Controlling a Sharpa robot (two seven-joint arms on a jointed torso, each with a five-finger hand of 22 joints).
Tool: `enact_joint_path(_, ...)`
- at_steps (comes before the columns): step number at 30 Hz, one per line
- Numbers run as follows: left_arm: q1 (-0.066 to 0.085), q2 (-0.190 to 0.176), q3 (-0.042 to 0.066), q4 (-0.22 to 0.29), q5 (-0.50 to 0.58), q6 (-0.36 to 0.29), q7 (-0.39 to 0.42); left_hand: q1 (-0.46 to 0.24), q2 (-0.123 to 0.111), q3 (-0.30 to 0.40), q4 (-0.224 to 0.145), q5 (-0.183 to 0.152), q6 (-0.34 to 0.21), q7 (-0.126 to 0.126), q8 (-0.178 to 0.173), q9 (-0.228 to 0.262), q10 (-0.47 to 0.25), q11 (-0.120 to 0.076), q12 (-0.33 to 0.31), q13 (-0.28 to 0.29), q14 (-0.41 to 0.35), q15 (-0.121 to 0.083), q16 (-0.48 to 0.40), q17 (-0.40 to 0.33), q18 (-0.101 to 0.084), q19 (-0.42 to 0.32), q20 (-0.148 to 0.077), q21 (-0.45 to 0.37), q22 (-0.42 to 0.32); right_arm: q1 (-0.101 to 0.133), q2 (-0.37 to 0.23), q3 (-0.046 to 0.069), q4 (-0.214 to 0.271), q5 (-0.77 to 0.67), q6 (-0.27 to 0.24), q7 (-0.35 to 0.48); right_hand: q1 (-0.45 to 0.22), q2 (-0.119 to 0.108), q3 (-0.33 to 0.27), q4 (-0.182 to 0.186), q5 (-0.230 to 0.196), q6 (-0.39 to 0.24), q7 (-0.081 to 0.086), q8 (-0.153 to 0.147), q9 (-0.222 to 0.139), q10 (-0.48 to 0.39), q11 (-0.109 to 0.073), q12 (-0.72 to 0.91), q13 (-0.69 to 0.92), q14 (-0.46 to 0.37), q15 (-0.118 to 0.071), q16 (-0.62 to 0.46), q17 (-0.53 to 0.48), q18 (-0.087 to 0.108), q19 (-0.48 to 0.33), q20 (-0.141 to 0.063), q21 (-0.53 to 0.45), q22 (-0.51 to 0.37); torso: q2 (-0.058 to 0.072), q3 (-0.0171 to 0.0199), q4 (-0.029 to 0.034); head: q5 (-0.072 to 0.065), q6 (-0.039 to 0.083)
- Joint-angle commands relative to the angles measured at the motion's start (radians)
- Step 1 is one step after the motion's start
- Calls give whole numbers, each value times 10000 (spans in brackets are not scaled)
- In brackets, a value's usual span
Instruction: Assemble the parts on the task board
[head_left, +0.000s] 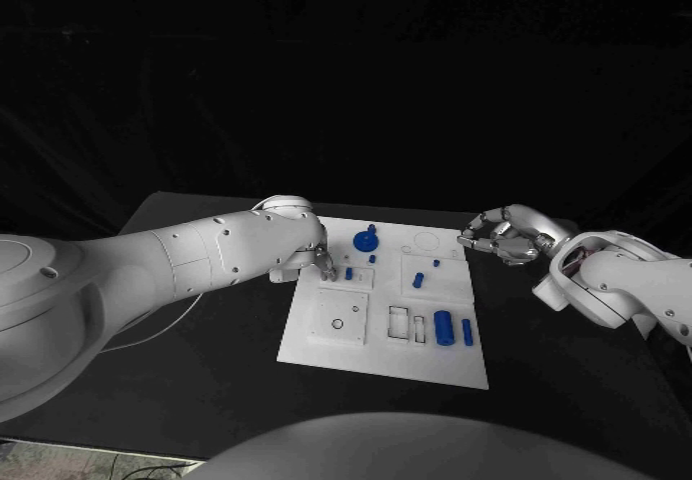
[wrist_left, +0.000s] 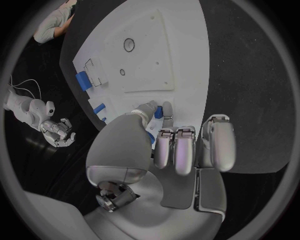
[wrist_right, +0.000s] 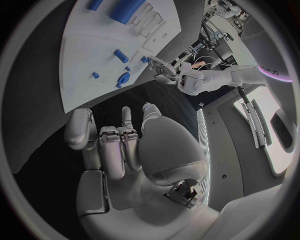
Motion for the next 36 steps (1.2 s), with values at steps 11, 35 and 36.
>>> enact_joint_path(11, 68, -576, 78, 733, 119, 721, -188, 179, -303, -495, -5, -732, -647, 292, -51, -400, 1053, 190, -36, 2630, 1053, 160, 25, 2633, 42, -16, 148, -178, 2052, -10, -12, 0, -22, -32, 115, 5, 92, -16, 39, -19, 54, -8, -18, -48, -4, 1070, -33, -40, 2601, 1021, 19, 34, 2632, 95, -59, 12, -55, 1391, -4, -1, -1, 54, 0)
enact_joint_path(35, 2381, -2308, 1, 3073, -966, -434, 2990, 2961, -409, -428, 167, -718, -729, 234, -444, -1904, -2815, 112, -4667, -1176, 260, 165, -633, 1962, 141, -395, 134, -631, 1923, -10, -36, 0, -25, 55, -103, 271, 24, -34, 1, 74, 39, -5, -1, -50, -7, 1070, -26, -40, 2601, 1021, 20, 34, 2632, 81, -13, 11, -5, 1409, 6, 0, -16, -21, 0)
enact_joint_path(36, 2365, -2272, -28, 3045, -1381, -811, 3399, 3092, -509, -227, 288, -614, -1014, 281, -778, -2232, -4143, 148, -6750, -2796, -540, 192, -1351, 1293, 156, -465, 160, -700, 1901, -10, -38, 0, -13, 66, -128, 304, 11, -33, -4, 87, 35, -7, 0, -51, -8, 1070, -27, -40, 2601, 1021, 21, 34, 2632, 79, -7, 11, 1, 1412, 14, -5, -8, -47, 0)
